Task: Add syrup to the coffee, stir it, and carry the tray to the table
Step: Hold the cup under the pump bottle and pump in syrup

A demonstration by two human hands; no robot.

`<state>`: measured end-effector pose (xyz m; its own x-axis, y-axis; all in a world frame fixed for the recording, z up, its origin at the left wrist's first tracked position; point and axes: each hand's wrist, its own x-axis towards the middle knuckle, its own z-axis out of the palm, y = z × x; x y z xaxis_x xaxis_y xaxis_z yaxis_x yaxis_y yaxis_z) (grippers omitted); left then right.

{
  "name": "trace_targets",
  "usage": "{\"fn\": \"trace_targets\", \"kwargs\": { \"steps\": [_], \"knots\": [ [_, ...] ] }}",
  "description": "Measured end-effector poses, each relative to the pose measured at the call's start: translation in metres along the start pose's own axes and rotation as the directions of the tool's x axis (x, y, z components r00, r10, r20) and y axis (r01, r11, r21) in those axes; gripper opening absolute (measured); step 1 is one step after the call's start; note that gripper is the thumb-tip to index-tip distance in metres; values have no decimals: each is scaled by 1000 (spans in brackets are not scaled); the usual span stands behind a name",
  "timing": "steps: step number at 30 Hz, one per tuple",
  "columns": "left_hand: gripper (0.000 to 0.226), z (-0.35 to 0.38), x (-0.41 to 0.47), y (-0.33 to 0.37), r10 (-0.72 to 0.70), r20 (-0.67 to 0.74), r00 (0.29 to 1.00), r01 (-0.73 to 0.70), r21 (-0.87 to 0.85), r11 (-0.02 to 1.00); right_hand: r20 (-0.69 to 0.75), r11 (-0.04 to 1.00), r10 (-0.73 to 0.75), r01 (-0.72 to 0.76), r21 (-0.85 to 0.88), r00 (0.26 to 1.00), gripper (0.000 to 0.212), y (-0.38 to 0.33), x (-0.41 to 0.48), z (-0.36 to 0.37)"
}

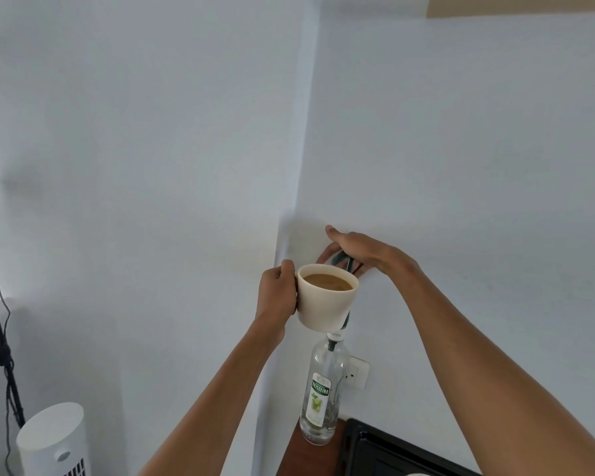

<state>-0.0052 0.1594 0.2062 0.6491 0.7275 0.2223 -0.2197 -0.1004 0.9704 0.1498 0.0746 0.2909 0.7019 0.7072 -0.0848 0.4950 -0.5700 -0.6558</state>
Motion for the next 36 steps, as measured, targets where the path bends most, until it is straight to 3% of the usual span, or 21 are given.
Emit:
{"fn": "trace_targets", "kwargs": {
  "steps": [36],
  "knots": [
    [39, 13, 12, -7, -11, 1, 1000, 11, -1, 1000, -107, 999, -42, 44, 17, 993, 73, 14, 11, 5]
  ]
}}
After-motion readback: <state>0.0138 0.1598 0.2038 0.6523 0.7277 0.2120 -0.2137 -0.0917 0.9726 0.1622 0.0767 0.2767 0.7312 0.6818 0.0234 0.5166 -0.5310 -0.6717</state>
